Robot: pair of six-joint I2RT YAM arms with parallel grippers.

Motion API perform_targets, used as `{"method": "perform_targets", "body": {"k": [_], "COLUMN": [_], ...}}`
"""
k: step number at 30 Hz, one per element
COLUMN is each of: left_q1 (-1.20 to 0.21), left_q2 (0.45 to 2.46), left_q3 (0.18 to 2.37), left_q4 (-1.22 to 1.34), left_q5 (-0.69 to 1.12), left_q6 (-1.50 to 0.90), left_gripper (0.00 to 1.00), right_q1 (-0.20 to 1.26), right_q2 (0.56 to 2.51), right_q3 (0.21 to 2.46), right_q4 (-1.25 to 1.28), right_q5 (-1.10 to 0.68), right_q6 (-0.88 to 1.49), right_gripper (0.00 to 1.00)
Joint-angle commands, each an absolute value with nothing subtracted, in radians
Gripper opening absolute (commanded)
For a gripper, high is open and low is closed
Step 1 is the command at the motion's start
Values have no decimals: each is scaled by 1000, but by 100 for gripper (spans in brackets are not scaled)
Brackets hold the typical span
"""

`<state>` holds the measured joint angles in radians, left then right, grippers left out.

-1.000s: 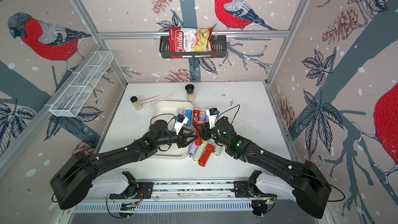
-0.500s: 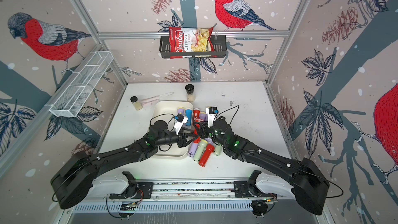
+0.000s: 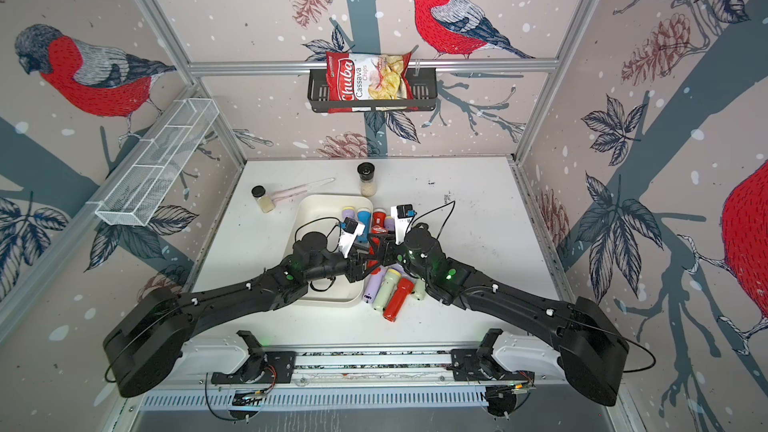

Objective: Put the flashlights into the storage boxes
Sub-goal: Place the flashlight at the storage box.

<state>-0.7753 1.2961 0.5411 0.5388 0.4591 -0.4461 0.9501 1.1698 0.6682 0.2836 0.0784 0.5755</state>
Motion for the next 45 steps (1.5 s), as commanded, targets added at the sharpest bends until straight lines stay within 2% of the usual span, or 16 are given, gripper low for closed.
{"method": "perform_targets", "body": {"k": [1, 6, 9, 13, 14, 15, 25, 33, 38, 45], "left_q1": [-776, -775, -776, -774, -773, -769, -639, -544, -441, -364], "left_q2": [1291, 1269, 1256, 1239, 1235, 1231, 1200, 1220, 1281, 1446], "left_q3": [555, 553, 554, 550, 550, 551, 573, 638, 680, 780], "left_q4": [549, 514, 489, 448, 436, 423, 219, 47, 15, 1], "left_q5": [439, 390, 347, 291, 271, 255, 215, 85, 94, 130], "left_q6": [-453, -451, -462, -462, -463, -469, -467, -447, -423, -401], "left_gripper": [43, 34, 31, 30, 30, 29, 29, 29, 30, 31], "right_q1": [957, 963, 963, 965, 964, 964, 963, 960, 957, 951], "right_q2": [1172, 1173, 1169, 1155, 1150, 1145, 1109, 1111, 1111, 1109], "right_q3": [679, 679, 679, 681, 680, 680, 653, 650, 649, 642], "right_q4": [330, 322, 311, 286, 277, 272, 262, 261, 259, 244], "right_q5": [88, 97, 112, 149, 162, 169, 215, 216, 216, 222], "right_q6": [570, 566, 568, 579, 580, 581, 586, 583, 581, 575], "right_gripper": [40, 41, 49, 71, 96, 99, 99, 99, 99, 99]}}
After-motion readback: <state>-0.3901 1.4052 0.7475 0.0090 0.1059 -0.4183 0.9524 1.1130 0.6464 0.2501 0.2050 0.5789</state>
